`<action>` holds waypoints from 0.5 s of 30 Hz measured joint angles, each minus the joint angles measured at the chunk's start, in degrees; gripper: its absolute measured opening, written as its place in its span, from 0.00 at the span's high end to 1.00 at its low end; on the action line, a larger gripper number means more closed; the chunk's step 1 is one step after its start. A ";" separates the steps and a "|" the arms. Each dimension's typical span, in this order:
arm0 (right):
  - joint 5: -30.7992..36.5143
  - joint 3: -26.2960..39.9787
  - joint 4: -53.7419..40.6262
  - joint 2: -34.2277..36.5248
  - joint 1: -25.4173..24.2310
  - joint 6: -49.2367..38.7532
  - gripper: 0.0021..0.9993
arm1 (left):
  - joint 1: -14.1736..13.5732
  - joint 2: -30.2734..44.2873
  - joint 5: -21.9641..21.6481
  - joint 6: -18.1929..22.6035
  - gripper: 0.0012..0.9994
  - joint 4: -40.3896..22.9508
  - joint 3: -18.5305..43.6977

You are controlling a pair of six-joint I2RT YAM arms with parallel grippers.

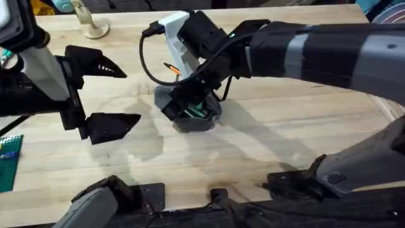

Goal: Unzip the bag, pick up the pens from the table one at a time and place them inside, then zip the bag closed.

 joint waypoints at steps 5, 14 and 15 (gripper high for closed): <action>1.44 -0.04 -0.62 -4.39 -0.42 0.02 0.00 | 0.00 0.00 0.00 0.00 0.01 0.01 0.00; 2.38 -0.04 0.33 -19.00 -0.52 0.00 0.00 | 0.00 0.00 0.00 0.00 0.01 0.00 0.00; 2.40 -0.04 0.65 -21.56 -0.52 -0.02 0.00 | 0.00 0.00 0.00 0.00 0.01 0.00 0.00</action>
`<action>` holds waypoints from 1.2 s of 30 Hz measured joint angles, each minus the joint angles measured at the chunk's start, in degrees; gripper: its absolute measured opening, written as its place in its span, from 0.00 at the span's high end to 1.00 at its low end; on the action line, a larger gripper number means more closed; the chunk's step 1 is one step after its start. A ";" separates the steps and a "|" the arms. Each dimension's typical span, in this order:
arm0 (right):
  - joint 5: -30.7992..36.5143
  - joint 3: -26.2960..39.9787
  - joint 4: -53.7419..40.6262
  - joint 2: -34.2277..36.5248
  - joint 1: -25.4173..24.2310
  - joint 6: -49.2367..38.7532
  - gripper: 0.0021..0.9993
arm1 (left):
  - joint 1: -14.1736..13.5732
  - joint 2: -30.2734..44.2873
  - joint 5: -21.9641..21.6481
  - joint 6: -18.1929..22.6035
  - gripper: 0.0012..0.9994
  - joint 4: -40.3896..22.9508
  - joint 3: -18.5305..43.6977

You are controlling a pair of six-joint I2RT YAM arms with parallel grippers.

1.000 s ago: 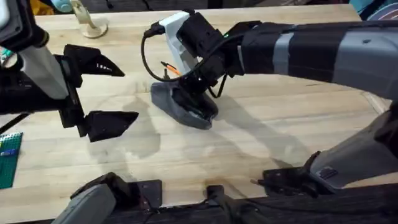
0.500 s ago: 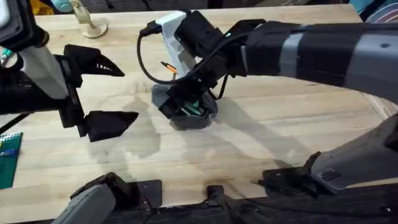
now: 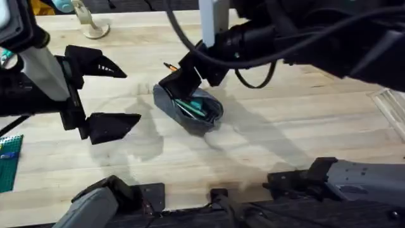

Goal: Unzip the bag, pick up the pens from the table one at a time and place them inside, then zip the bag closed.

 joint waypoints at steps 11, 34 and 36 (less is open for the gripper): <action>0.24 0.00 -0.15 -1.10 0.00 -0.13 0.00 | 0.00 0.00 0.00 0.00 0.01 0.01 0.00; 5.82 0.00 11.11 5.26 -3.00 2.05 0.00 | 0.00 0.00 0.00 0.00 0.01 -0.42 0.00; 6.53 0.00 12.33 7.13 -3.90 2.27 0.00 | 0.00 0.00 0.00 0.00 0.01 -0.42 0.00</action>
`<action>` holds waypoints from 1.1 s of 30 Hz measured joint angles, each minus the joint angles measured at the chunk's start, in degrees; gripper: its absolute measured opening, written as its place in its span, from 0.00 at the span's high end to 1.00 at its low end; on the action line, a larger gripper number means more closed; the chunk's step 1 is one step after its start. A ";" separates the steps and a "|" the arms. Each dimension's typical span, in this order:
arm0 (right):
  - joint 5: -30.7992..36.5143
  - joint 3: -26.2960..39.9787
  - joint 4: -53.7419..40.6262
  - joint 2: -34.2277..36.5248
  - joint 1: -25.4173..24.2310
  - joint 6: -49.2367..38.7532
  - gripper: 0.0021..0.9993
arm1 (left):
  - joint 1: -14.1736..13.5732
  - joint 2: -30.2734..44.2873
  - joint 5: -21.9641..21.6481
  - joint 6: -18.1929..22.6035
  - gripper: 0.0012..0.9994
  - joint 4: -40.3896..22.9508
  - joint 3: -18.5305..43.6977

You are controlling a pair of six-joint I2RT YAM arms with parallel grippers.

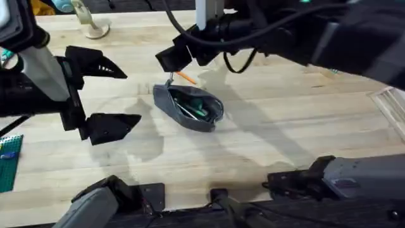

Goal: Unzip the bag, pick up the pens from the table one at a time and place them inside, then zip the bag closed.

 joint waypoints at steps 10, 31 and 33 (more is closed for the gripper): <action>1.04 0.00 12.86 11.99 -2.90 7.69 0.00 | 0.00 0.00 0.00 0.00 0.01 0.01 0.00; 5.74 0.00 16.58 26.55 -2.48 12.77 0.00 | 0.00 0.00 0.00 0.00 0.01 0.07 0.00; 6.10 0.00 16.57 27.20 -2.43 12.86 0.00 | 0.00 0.00 0.00 0.00 0.01 0.07 0.00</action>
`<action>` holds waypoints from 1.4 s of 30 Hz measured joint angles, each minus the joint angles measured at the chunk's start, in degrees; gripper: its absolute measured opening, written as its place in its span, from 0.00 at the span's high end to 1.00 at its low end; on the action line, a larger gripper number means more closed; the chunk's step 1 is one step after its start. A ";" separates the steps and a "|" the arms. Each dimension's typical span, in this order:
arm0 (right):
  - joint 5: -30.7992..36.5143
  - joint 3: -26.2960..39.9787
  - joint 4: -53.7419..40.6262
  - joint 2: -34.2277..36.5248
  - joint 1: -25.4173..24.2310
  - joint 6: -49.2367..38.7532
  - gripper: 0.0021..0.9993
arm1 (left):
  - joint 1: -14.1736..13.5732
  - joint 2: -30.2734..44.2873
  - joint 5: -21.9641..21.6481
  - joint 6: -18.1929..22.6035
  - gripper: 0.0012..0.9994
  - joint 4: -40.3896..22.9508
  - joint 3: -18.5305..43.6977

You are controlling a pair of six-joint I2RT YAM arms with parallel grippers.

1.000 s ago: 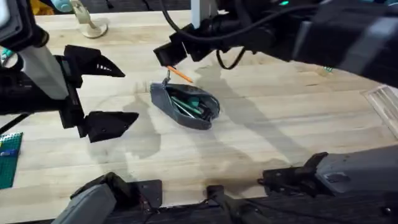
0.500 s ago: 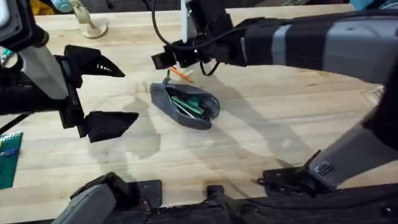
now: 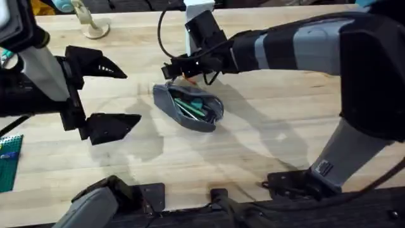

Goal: Unzip the bag, pick up the pens from the table one at a time and place them inside, then zip the bag closed.

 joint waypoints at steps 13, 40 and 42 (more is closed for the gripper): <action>5.46 1.67 -3.95 1.32 1.71 -4.39 0.24 | 0.00 0.00 0.00 0.00 0.01 0.02 0.00; 13.01 4.84 -10.60 1.68 6.30 -9.32 0.97 | 0.00 0.00 0.00 0.00 0.01 0.13 0.00; 13.16 6.09 -13.42 1.68 6.01 -9.32 0.97 | 0.00 0.00 0.00 0.00 0.01 0.13 0.00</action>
